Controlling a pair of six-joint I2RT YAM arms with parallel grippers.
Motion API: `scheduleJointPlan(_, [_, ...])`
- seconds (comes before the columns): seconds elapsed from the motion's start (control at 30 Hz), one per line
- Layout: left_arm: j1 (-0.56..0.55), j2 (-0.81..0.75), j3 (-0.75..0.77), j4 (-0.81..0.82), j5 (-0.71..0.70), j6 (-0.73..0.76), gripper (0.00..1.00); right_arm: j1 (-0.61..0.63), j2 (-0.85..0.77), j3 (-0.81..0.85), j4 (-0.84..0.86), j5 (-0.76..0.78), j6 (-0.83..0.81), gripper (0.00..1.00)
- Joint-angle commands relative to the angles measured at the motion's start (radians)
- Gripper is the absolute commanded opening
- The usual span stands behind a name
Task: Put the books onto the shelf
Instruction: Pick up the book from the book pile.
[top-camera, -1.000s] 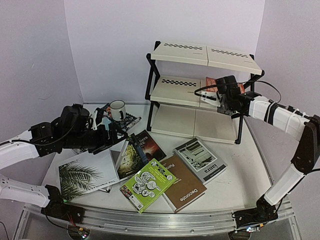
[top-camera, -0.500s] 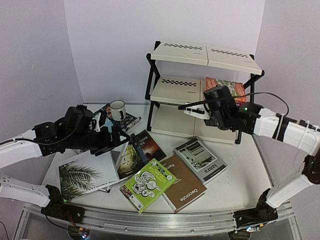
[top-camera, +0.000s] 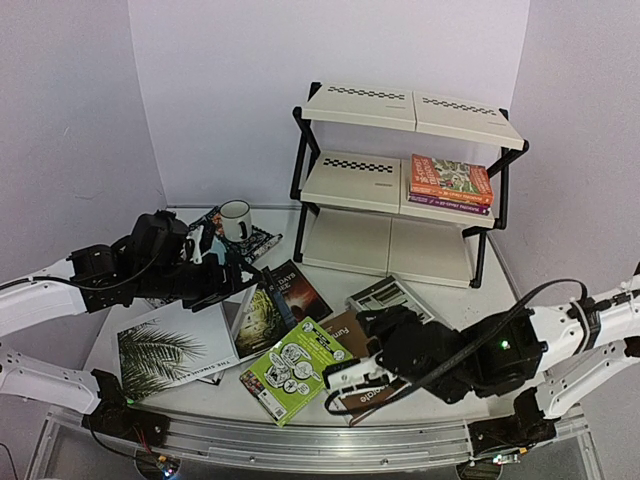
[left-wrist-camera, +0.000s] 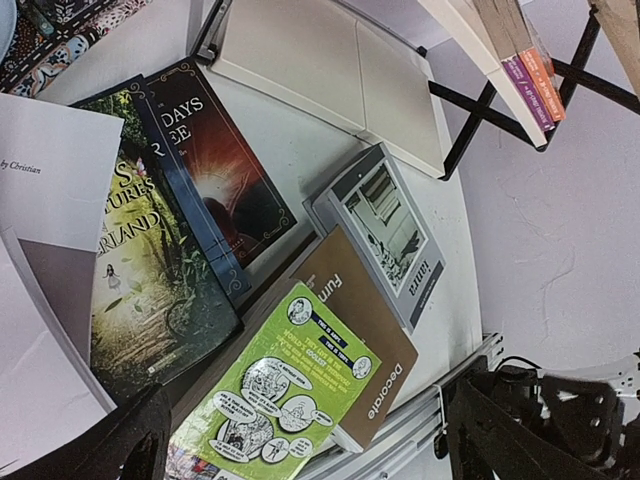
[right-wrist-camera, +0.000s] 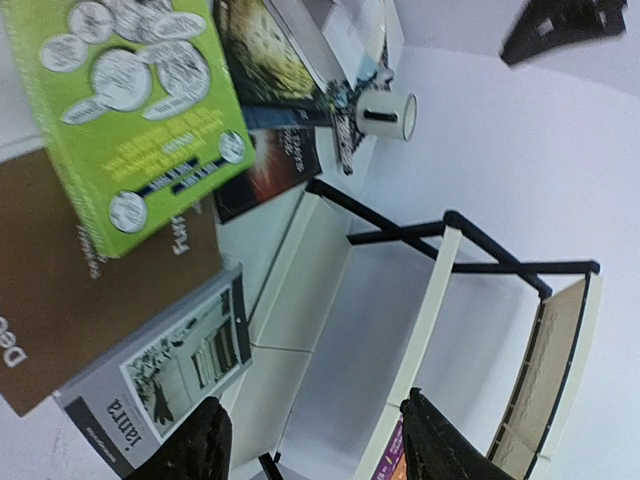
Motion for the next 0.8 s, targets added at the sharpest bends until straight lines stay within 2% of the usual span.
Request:
scheduleJointPlan(0.0, [0.004,-0.037,-0.004,0.038,-0.016,0.023,0.98,0.116,0.045,-0.032,0.008,0.016,0.100,0.61])
scheduleJointPlan(0.3, [0.007,-0.048,-0.017,0.038,-0.017,0.022,0.98,0.234,0.215,-0.045,0.122,0.015,0.120,0.62])
scheduleJointPlan(0.77, [0.007,-0.052,-0.018,0.038,-0.016,0.020,0.98,0.219,0.464,-0.112,0.464,0.011,-0.016,0.66])
